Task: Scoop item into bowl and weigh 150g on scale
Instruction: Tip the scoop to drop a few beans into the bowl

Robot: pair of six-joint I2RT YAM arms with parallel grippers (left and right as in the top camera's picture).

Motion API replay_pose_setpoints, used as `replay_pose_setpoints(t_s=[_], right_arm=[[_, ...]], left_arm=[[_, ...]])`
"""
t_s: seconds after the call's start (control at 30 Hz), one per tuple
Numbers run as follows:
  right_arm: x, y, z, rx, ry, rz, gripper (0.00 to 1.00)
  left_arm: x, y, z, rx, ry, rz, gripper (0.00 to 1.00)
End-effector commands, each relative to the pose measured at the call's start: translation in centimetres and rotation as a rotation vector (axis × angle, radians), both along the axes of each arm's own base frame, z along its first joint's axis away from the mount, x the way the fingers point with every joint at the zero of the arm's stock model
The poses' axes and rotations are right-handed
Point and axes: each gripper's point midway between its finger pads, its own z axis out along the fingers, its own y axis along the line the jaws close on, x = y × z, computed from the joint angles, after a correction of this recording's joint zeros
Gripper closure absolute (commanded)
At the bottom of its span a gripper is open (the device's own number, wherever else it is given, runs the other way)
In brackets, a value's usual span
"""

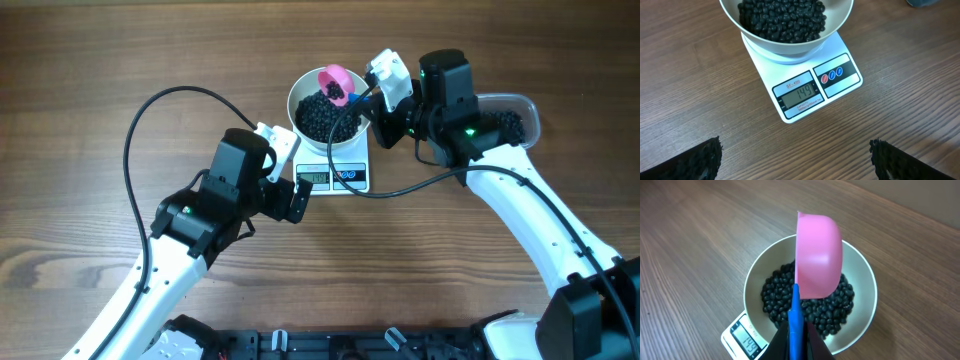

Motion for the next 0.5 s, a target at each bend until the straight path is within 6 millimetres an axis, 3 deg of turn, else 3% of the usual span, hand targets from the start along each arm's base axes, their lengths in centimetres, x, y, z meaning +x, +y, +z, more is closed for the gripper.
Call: replay_pose_setpoints(t_s=[0.0, 0.47], right_arm=[[0.2, 0.4, 0.1, 0.009, 0.004, 0.005, 0.96], [1.1, -0.4, 0.1, -0.036, -0.030, -0.044, 0.95]], left_arm=[[-0.1, -0.2, 0.3, -0.003, -0.014, -0.022, 0.00], [-0.1, -0.2, 0.3, -0.003, -0.014, -0.022, 0.00]])
